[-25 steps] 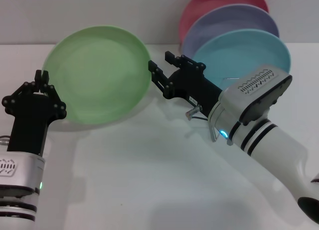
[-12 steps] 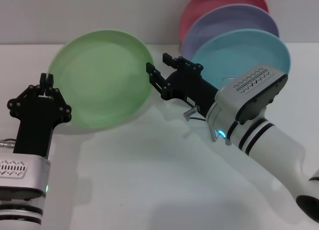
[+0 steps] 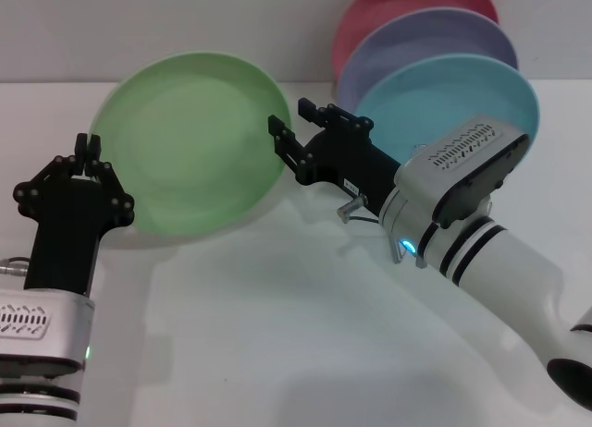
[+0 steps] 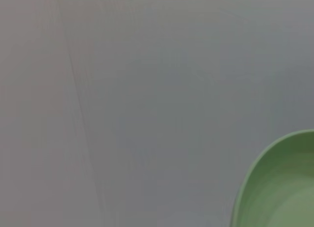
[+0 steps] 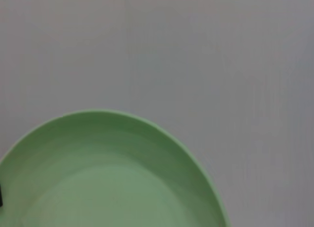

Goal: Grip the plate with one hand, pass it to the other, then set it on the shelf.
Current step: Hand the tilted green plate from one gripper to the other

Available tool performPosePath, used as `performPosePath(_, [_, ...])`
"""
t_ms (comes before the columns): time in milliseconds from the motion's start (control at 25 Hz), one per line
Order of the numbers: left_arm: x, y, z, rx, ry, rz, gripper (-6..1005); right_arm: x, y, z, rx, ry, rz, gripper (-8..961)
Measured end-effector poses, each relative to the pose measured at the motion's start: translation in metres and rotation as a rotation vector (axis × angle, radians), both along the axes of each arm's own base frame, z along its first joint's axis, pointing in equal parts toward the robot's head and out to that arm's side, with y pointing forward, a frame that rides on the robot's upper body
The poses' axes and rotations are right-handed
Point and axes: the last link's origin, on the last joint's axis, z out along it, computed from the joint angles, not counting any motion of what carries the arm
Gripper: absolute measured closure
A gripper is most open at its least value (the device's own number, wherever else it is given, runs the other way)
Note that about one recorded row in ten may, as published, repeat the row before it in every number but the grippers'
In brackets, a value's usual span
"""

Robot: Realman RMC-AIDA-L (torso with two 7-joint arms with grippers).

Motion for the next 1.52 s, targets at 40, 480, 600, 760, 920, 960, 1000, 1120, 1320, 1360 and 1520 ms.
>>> performPosePath(40, [-0.0003, -0.0006, 0.0004, 0.003, 0.001, 0.0, 961, -0.0002, 0.0001, 0.0, 0.0, 0.0, 0.0, 495])
performPosePath(480, [-0.0007, -0.004, 0.0008, 0.005, 0.007, -0.01, 956, -0.0015, -0.0007, -0.0009, -0.004, 0.004, 0.002, 646])
performPosePath(600, [-0.0007, -0.0041, 0.0006, 0.004, 0.01, -0.012, 954, -0.0016, -0.0007, -0.0009, -0.004, 0.005, 0.002, 655])
performPosePath(760, [-0.0009, -0.0041, 0.0004, 0.003, 0.013, -0.013, 952, -0.0011, -0.0009, -0.0019, -0.009, 0.001, -0.004, 663])
performPosePath(920, [-0.0006, -0.0044, -0.0002, -0.001, 0.014, -0.016, 950, -0.0005, -0.001, -0.0027, -0.013, -0.002, -0.008, 720])
performPosePath(960, [-0.0006, -0.0044, -0.0002, -0.001, 0.014, -0.016, 950, -0.0005, -0.001, -0.0027, -0.013, -0.002, -0.008, 738])
performPosePath(1000, [-0.0006, -0.0044, -0.0002, -0.001, 0.014, -0.016, 949, -0.0005, -0.001, -0.0027, -0.013, -0.003, -0.009, 756])
performPosePath(1120, [-0.0002, -0.0044, -0.0005, -0.002, 0.015, -0.018, 947, -0.0004, -0.001, -0.0027, -0.013, -0.003, -0.009, 764])
performPosePath(1320, [0.0004, -0.0038, -0.0005, -0.003, 0.015, -0.02, 945, -0.0004, -0.001, -0.0027, -0.013, -0.003, -0.009, 772])
performPosePath(1360, [0.0004, -0.0038, -0.0005, -0.003, 0.015, -0.02, 944, -0.0004, -0.001, -0.0027, -0.013, -0.003, -0.009, 772])
performPosePath(1520, [0.0006, -0.0026, -0.0007, -0.004, 0.015, -0.019, 942, -0.0009, -0.0006, -0.0031, -0.016, -0.005, -0.009, 773])
